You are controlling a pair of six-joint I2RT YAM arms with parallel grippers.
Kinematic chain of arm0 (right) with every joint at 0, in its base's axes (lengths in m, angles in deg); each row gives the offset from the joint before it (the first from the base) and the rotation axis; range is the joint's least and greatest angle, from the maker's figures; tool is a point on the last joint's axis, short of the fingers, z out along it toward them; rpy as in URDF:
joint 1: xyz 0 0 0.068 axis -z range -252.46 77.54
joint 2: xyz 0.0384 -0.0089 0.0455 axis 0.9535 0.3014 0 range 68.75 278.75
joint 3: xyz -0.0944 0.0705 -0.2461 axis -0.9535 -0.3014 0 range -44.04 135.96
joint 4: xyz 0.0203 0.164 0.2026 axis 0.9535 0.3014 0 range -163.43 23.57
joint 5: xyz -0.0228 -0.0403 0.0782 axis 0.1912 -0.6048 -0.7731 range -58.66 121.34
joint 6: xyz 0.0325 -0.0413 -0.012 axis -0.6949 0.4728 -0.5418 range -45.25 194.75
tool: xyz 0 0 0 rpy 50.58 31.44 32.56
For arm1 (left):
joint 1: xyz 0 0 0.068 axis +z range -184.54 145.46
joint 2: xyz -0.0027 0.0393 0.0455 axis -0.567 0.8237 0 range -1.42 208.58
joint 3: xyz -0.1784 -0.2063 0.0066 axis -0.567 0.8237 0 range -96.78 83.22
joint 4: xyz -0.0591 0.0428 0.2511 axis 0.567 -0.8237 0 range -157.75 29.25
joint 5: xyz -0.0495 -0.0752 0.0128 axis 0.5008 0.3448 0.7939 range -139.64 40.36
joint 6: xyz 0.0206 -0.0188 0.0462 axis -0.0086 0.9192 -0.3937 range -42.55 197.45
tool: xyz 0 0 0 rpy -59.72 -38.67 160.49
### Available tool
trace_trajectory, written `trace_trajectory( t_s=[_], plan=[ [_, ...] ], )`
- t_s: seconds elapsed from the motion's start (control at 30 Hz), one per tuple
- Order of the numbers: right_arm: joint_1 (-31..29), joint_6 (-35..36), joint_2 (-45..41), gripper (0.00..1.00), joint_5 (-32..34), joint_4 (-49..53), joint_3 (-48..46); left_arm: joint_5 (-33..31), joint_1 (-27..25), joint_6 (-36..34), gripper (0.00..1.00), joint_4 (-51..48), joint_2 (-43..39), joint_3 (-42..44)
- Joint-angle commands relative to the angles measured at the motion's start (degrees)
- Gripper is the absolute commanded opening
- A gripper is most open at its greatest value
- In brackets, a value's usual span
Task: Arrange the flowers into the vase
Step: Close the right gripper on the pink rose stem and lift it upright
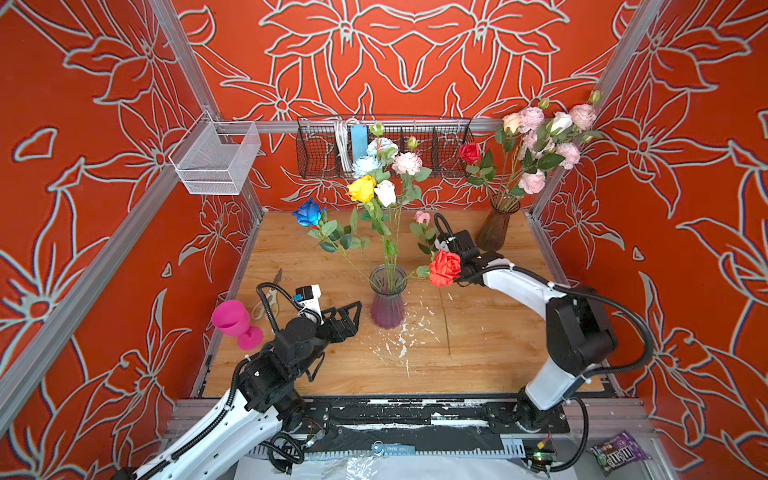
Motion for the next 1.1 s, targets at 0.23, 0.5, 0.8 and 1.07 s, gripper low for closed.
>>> trace_trajectory(
  t_s=[0.23, 0.5, 0.8, 1.07],
  plan=[
    [4.12, -4.78, -21.0, 0.01, 7.15, -0.34, -14.39, -0.41, 0.42, -1.27, 0.97, 1.73, 1.03, -2.12],
    [6.14, -6.29, -38.81, 0.0, 9.55, -4.93, -20.72, -1.23, 0.51, -1.1, 0.97, 1.26, 1.98, -1.94],
    [5.84, -4.36, -55.68, 0.0, 10.53, -17.78, -19.27, -2.47, 1.04, 0.33, 0.97, -1.23, 6.12, -1.75],
    [2.69, -4.62, -50.65, 0.0, 3.05, -24.01, -6.02, -1.12, 3.02, 1.05, 0.97, -0.33, 5.86, 0.77]
  ],
)
